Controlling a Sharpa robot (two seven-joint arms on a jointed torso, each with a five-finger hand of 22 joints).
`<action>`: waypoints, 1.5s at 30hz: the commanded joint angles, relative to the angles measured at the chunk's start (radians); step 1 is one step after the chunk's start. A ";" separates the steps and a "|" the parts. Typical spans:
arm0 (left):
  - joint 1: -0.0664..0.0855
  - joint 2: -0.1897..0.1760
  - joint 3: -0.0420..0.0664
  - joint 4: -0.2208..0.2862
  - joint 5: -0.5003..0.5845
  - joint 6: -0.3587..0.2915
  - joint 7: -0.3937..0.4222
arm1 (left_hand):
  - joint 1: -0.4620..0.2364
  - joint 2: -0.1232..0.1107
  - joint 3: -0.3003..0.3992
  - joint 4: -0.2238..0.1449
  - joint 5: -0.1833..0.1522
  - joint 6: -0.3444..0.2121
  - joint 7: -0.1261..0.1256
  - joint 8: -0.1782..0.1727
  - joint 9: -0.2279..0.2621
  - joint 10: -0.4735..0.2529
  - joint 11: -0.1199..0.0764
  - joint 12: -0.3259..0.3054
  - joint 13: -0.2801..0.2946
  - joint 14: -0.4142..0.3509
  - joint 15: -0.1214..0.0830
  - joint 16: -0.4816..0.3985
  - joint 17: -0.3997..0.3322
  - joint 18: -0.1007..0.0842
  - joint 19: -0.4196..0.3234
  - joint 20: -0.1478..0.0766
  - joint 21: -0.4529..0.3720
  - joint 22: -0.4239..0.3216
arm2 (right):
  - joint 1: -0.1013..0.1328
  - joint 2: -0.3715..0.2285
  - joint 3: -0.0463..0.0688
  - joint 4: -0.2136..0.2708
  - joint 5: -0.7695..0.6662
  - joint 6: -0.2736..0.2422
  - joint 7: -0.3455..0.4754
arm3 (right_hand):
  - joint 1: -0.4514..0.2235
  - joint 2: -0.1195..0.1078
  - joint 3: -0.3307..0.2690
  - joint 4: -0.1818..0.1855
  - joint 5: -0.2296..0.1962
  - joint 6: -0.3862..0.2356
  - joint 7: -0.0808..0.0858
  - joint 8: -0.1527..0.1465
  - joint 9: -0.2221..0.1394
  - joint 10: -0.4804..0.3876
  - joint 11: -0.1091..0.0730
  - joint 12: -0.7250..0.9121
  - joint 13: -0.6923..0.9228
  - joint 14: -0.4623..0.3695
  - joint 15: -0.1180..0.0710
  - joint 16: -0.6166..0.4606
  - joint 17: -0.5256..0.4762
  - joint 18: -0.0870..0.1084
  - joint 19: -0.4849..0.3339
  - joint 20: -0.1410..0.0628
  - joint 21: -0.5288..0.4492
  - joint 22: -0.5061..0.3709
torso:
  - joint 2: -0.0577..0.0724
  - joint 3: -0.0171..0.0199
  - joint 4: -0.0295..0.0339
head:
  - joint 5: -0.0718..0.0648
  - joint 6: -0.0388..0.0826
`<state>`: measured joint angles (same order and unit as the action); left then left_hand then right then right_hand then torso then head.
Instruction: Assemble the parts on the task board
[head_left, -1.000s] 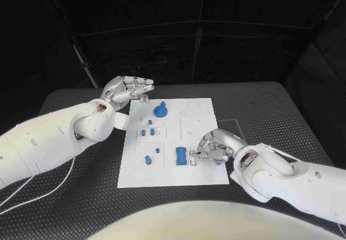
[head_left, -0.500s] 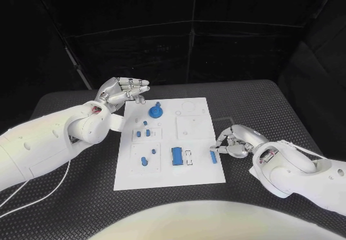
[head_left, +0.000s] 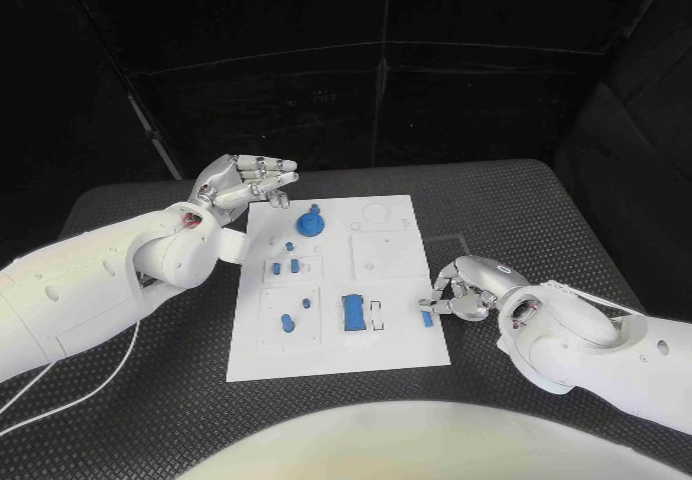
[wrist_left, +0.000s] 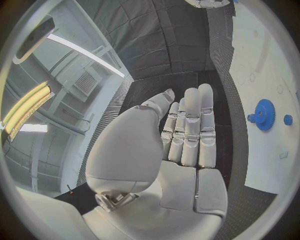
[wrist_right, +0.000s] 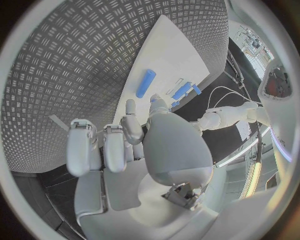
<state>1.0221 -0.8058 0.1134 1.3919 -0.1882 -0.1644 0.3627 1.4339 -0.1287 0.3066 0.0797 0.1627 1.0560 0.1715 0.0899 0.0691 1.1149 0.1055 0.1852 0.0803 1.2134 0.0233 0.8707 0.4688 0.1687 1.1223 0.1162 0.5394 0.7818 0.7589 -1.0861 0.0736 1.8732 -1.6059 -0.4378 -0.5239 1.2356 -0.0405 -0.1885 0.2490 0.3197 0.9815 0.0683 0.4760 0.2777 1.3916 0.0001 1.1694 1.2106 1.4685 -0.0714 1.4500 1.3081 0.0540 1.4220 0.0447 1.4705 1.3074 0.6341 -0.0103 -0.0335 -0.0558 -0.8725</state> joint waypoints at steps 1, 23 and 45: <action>0.002 0.001 0.001 0.002 0.004 0.006 0.008 | 0.001 0.005 -0.003 -0.001 -0.004 -0.006 -0.001 0.000 0.001 -0.006 -0.001 0.007 -0.001 -0.007 -0.003 -0.007 -0.001 0.014 -0.001 0.006 -0.006 -0.001 | -0.008 0.010 0.000 -0.001 -0.035 0.074 -0.028 | 0.002 -0.010 -0.002 0.009 -0.005 0.007 0.001 -0.004 0.001 -0.003 -0.006 -0.004 -0.001 0.057 0.003 -0.006 0.013 -0.003 -0.003 0.003 -0.006 0.048 | 0.000 0.0004 0.0012 | -0.001 0.000; 0.002 0.004 0.001 -0.003 0.004 0.010 0.007 | 0.000 0.005 -0.004 -0.001 -0.004 -0.008 0.000 0.000 0.001 -0.007 -0.001 0.007 -0.001 -0.007 -0.003 -0.006 -0.001 0.014 -0.001 0.006 -0.007 -0.002 | -0.022 0.066 0.000 -0.030 -0.096 0.139 -0.060 | 0.160 0.015 0.028 -0.038 0.016 0.010 -0.004 -0.012 0.007 -0.008 -0.012 -0.017 -0.004 0.056 -0.003 -0.011 0.009 -0.002 -0.007 -0.002 -0.011 0.044 | 0.001 -0.0006 0.0021 | 0.001 0.000; 0.000 0.008 0.001 -0.007 0.004 0.013 0.003 | 0.000 0.005 -0.004 -0.001 -0.004 -0.008 0.000 0.000 0.001 -0.007 -0.001 0.007 -0.001 -0.007 -0.003 -0.006 -0.001 0.014 -0.001 0.006 -0.007 -0.002 | -0.023 0.067 0.000 0.020 -0.156 0.144 -0.110 | 0.235 -0.018 0.203 -0.040 0.137 0.022 0.003 -0.065 -0.014 -0.017 -0.009 -0.038 -0.008 0.058 0.001 -0.012 0.017 -0.003 -0.004 -0.001 -0.012 0.049 | 0.000 -0.0012 0.0026 | 0.003 0.000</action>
<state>1.0207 -0.7988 0.1135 1.3847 -0.1882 -0.1629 0.3622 1.4339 -0.1287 0.3066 0.0797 0.1627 1.0560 0.1715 0.0899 0.0692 1.1149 0.1055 0.1899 0.0803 1.2134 0.0233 0.8707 0.4691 0.1687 1.1223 0.1162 0.5394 0.7814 0.7410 -1.0164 0.0787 1.8913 -1.7751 -0.3314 -0.5981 1.4856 -0.0514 0.0100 0.2084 0.4508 0.9952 0.0734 0.4117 0.2604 1.3717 -0.0017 1.1268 1.2011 1.4684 -0.0674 1.4375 1.3076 0.0542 1.4151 0.0446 1.4589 1.3073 0.6338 -0.0113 -0.0317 -0.0514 -0.8725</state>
